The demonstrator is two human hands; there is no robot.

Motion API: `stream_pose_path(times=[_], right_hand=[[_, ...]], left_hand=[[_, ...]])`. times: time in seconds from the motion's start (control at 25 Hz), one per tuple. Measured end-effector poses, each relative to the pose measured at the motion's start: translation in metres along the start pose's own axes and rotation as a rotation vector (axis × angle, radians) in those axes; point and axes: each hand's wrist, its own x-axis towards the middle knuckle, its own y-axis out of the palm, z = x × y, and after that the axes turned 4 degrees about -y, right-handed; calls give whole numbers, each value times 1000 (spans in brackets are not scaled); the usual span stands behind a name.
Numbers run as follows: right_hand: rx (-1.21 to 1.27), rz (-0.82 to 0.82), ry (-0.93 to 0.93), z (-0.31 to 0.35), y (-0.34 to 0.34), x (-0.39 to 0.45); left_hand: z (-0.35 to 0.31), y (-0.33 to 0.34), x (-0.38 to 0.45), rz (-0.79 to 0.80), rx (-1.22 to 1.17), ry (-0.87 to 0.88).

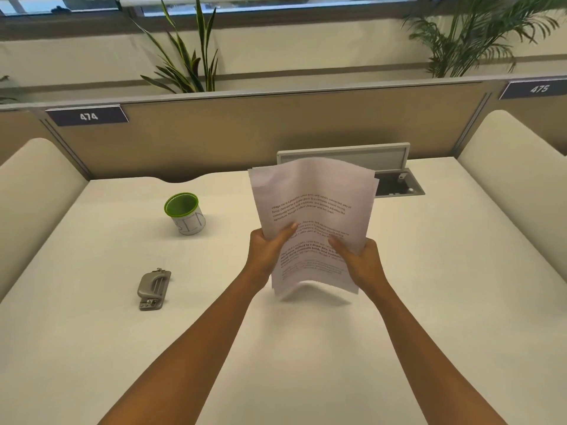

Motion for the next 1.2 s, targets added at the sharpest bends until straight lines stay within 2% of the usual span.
stream_pose_path(times=[0.2, 0.48, 0.64, 0.84, 1.2], right_hand=[[-17, 3, -53, 15, -6, 8], [21, -21, -35, 8, -12, 2], [57, 1, -99, 12, -9, 5], [31, 47, -43, -6, -10, -1], [35, 55, -15, -22, -10, -4]], left_hand=[[-10, -7, -2, 2, 15, 106], [-5, -8, -11, 22, 41, 86], [-13, -8, -8, 20, 44, 97], [3, -11, -13, -8, 88, 39], [8, -13, -18, 11, 108, 68]])
